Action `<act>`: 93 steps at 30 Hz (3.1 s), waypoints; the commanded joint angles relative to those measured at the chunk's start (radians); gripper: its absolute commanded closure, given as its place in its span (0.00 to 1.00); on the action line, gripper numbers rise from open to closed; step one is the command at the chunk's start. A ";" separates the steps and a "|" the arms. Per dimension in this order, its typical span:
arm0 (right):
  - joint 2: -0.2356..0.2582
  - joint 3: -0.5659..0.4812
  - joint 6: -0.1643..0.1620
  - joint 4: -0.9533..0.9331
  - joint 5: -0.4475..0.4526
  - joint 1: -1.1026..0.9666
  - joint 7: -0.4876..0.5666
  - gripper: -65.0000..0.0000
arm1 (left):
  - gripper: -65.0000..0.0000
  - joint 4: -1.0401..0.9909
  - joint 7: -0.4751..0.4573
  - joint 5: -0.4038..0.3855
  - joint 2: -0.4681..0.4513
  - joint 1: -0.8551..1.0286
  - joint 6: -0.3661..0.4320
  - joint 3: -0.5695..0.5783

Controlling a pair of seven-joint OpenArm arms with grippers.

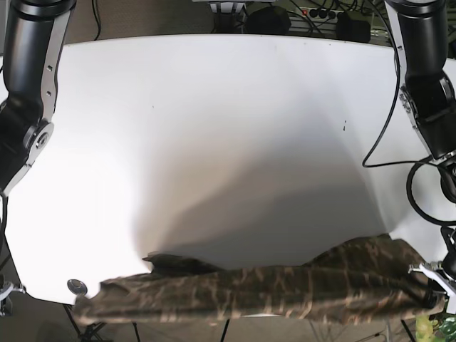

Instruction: Fold the T-shirt properly

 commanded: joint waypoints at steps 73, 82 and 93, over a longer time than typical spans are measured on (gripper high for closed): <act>-0.330 0.021 -0.007 0.229 0.081 -0.579 0.112 0.43 | 0.38 0.443 0.053 -0.039 0.132 0.893 -0.131 -0.296; -0.330 0.021 -0.007 0.227 0.081 -0.579 0.112 0.44 | 0.38 0.444 0.054 -0.039 0.133 0.735 -0.131 -0.014; -0.330 0.021 -0.007 0.230 0.081 -0.580 0.112 0.44 | 0.38 0.417 0.200 -0.176 0.213 0.511 -0.131 0.049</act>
